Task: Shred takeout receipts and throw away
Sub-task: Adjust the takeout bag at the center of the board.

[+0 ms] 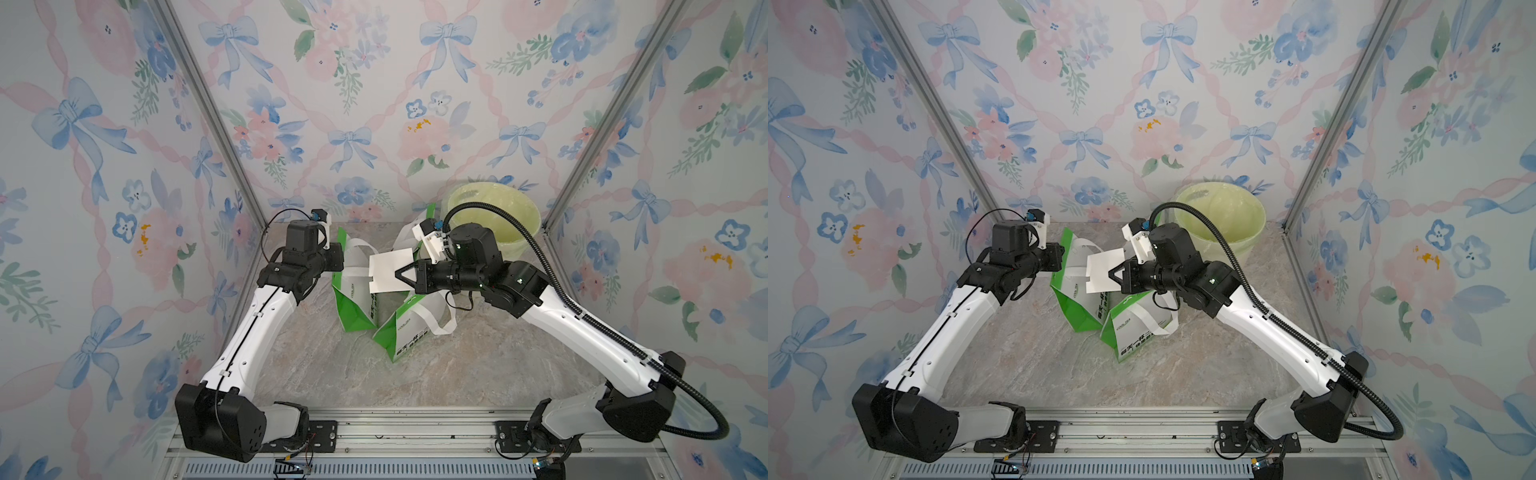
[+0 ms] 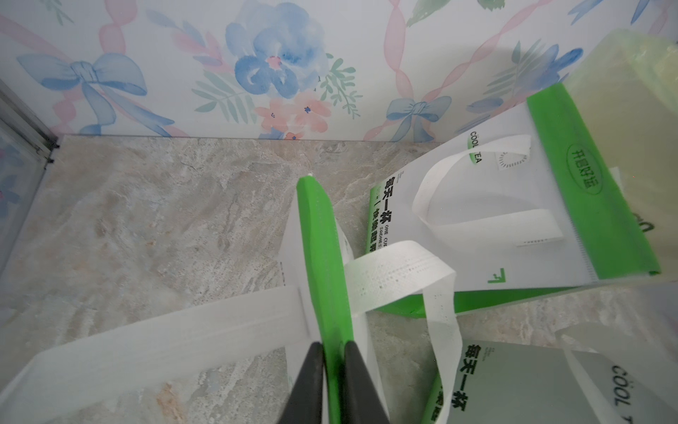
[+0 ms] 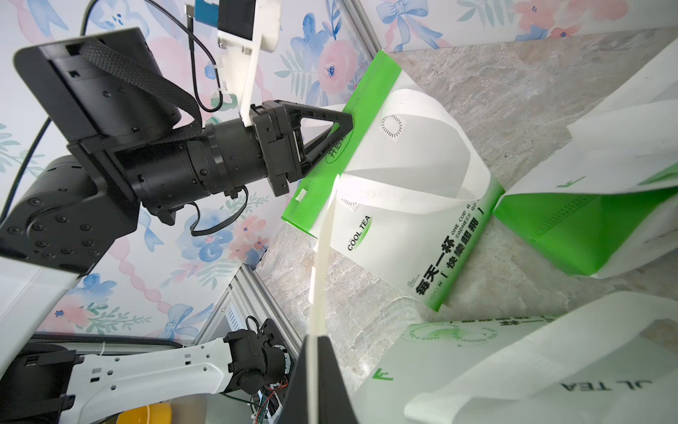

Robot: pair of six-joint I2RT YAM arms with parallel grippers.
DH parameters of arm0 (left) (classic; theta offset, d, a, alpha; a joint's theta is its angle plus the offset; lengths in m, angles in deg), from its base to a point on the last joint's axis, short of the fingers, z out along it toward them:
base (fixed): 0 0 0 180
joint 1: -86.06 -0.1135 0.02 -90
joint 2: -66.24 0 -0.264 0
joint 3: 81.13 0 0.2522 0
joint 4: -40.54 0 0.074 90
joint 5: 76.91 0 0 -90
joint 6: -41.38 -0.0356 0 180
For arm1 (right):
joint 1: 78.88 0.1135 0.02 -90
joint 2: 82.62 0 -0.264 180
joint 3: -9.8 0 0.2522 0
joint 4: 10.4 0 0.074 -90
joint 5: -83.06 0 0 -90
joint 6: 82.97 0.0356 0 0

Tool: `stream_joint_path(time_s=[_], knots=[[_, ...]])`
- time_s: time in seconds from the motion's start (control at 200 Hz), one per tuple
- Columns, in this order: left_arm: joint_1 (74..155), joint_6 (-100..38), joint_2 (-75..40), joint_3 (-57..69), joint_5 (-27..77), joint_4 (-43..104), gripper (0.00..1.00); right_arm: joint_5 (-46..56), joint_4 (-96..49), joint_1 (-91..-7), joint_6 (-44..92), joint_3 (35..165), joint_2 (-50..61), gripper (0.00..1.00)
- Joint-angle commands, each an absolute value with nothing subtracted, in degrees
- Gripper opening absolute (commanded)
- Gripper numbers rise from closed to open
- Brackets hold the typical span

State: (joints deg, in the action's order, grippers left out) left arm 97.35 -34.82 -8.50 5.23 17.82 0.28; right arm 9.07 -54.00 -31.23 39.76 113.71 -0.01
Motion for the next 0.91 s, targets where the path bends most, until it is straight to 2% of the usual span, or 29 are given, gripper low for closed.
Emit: stream_joint_path(time_s=[0.0, 0.05, 0.255, 0.635, 0.67, 0.775, 0.9], knots=[[97.5, -35.3, -9.0, 6.0, 16.1, -0.3, 0.03, 8.4, -54.8, -31.8, 39.0, 112.8, -1.6, 0.00], [97.6, -35.5, -8.5, 6.6, 14.8, -0.4, 0.00, 8.3, -54.9, -31.9, 39.0, 112.8, -1.6, 0.00], [97.3, -37.8, -7.3, 9.4, 7.9, -2.9, 0.00, 8.3, -54.9, -31.9, 39.1, 112.7, -1.8, 0.00], [96.8, -37.4, -9.6, 5.8, 9.7, -3.0, 0.00, 8.3, -55.1, -31.8, 39.3, 113.1, -1.3, 0.00], [96.7, -37.4, -9.8, 5.7, 9.7, -3.0, 0.09, 8.3, -55.2, -31.8, 39.3, 113.0, -1.4, 0.00], [96.6, -37.5, -9.6, 5.4, 9.9, -3.0, 0.27, 8.2, -55.4, -31.8, 39.3, 112.9, -1.5, 0.00], [96.6, -37.6, -8.9, 6.2, 10.1, -3.0, 0.43, 8.0, -55.8, -31.8, 39.1, 113.3, -1.6, 0.00]])
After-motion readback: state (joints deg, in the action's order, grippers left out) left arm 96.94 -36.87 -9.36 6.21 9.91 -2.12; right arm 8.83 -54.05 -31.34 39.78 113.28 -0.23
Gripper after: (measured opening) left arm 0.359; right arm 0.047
